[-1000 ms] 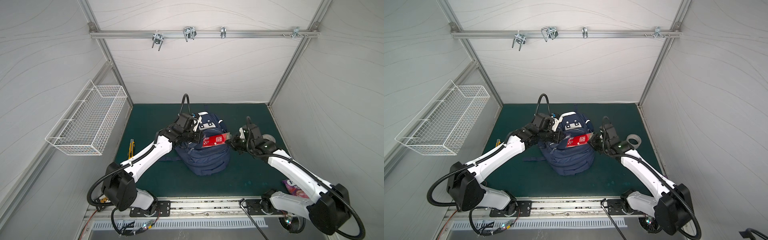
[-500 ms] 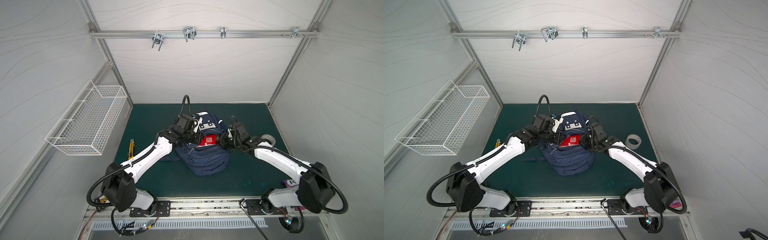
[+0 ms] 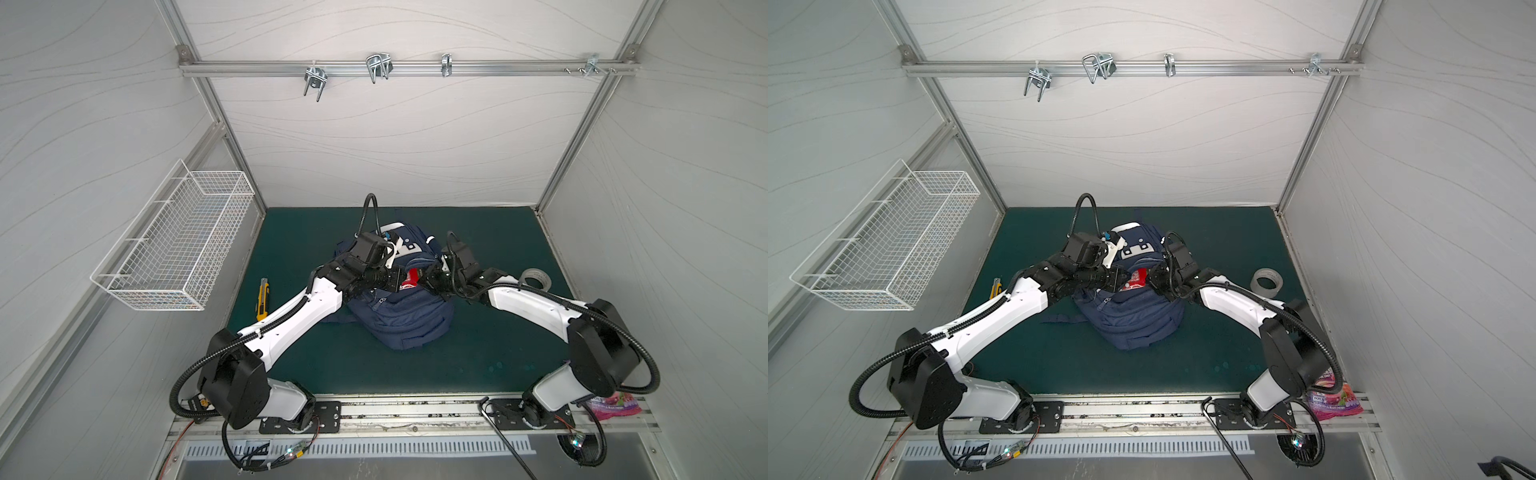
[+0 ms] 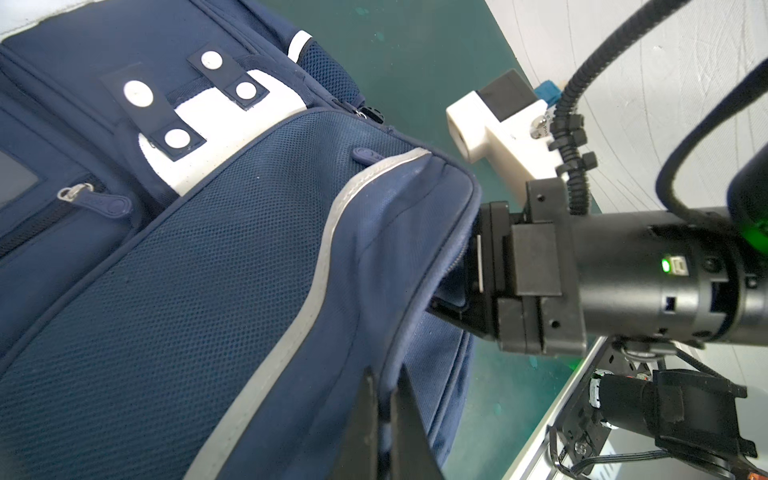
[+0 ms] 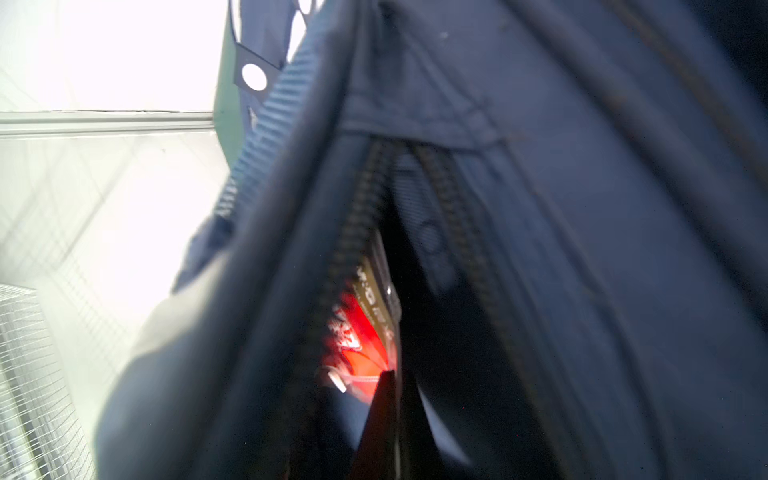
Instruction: Pack the student bag
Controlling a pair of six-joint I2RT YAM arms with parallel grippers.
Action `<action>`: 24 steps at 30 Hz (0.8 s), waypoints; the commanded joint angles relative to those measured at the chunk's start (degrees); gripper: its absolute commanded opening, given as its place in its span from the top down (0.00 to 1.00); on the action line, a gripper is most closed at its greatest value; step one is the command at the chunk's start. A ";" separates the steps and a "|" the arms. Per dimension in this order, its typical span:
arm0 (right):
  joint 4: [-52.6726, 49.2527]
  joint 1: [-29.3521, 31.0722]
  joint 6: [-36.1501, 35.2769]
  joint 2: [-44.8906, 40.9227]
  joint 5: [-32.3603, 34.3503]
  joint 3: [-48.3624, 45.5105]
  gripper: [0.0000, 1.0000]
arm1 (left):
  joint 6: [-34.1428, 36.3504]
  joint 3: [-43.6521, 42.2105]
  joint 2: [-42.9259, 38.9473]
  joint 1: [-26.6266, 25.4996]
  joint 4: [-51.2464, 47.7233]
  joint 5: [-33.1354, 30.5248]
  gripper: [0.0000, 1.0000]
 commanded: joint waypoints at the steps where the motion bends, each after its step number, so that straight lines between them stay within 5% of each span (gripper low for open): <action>1: 4.66 -0.40 -0.73 1.40 -1.10 3.88 1.00 | -0.83 0.25 -3.00 -1.32 6.55 4.73 1.00; 3: 4.33 -1.77 -1.21 2.19 -2.10 4.64 0.97 | -0.72 -0.64 -3.43 -1.34 6.75 4.74 1.00; 7: 5.79 -4.34 -2.01 3.82 -5.27 5.16 0.69 | -0.75 -1.77 -3.85 -1.34 6.65 4.94 1.00; 14: -1.72 -5.48 -7.02 -0.24 -4.33 5.90 0.53 | -1.65 -2.76 -4.32 -1.06 6.44 2.97 1.00; 21: -10.50 -7.65 -12.45 -8.41 -2.14 2.35 0.52 | -2.88 -2.16 -3.37 -0.87 6.80 3.69 1.00; 24: -12.78 -8.48 -14.45 -11.23 -1.62 1.31 0.76 | -3.33 -1.95 -3.25 -0.85 6.88 3.92 1.00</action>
